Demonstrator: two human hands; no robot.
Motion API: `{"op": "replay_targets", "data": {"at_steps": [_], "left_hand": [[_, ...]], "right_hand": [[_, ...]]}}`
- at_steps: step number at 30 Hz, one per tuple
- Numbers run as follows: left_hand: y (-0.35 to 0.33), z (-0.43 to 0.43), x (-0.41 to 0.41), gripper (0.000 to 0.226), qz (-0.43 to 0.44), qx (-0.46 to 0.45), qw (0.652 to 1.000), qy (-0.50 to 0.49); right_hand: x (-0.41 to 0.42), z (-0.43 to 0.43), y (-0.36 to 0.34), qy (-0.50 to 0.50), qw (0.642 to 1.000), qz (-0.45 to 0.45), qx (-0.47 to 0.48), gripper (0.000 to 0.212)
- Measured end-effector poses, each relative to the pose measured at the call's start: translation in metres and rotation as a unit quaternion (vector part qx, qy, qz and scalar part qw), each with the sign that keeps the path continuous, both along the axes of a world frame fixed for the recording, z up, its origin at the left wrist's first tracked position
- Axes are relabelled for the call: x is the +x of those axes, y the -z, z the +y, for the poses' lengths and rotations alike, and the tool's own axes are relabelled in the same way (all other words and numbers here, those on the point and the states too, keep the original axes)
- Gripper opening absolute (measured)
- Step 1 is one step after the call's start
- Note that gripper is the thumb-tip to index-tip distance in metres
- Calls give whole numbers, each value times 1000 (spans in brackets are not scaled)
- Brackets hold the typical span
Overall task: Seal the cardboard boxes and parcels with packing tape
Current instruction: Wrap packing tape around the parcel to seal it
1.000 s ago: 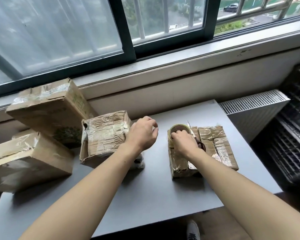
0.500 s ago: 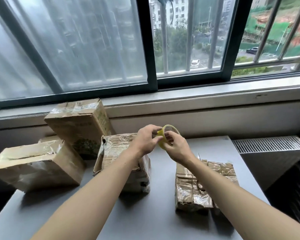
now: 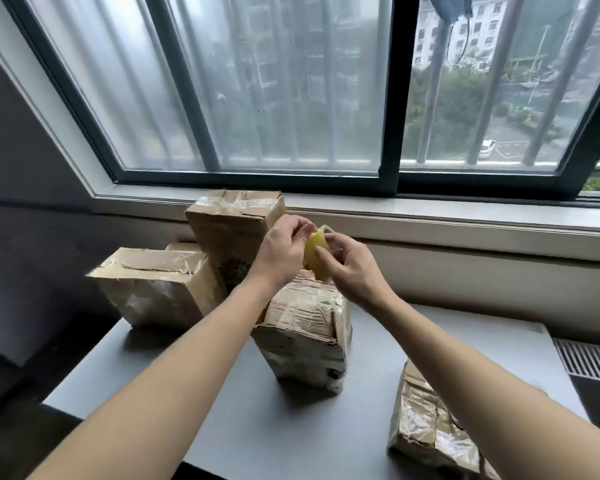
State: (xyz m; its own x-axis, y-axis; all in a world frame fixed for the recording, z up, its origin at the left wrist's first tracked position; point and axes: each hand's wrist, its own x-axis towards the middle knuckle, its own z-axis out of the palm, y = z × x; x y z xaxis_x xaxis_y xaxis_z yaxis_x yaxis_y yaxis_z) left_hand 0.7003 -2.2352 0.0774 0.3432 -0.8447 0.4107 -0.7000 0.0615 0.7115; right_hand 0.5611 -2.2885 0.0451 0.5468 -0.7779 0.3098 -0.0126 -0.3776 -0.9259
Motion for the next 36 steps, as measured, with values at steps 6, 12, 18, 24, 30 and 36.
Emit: {"op": "replay_targets", "data": {"at_steps": [6, 12, 18, 24, 30, 36], "left_hand": [[-5, 18, 46, 7, 95, 15, 993, -73], [-2, 19, 97, 11, 160, 32, 981, -104], [2, 13, 155, 14, 180, 34, 973, -138], [30, -3, 179, 13, 259, 71, 956, -119], [89, -9, 194, 17, 339, 154, 919, -128], [131, -11, 183, 13, 446, 210, 863, -106]], "right_hand": [[37, 10, -6, -97, 995, 14, 23, 25], [63, 5, -23, -139, 983, 101, -62, 13], [90, -1, -24, 85, 930, 314, -172, 39], [115, -1, -22, 207, 863, 408, -215, 51], [120, -13, -24, 200, 929, 304, -67, 57], [134, -19, -23, 150, 933, 324, -49, 46]]}}
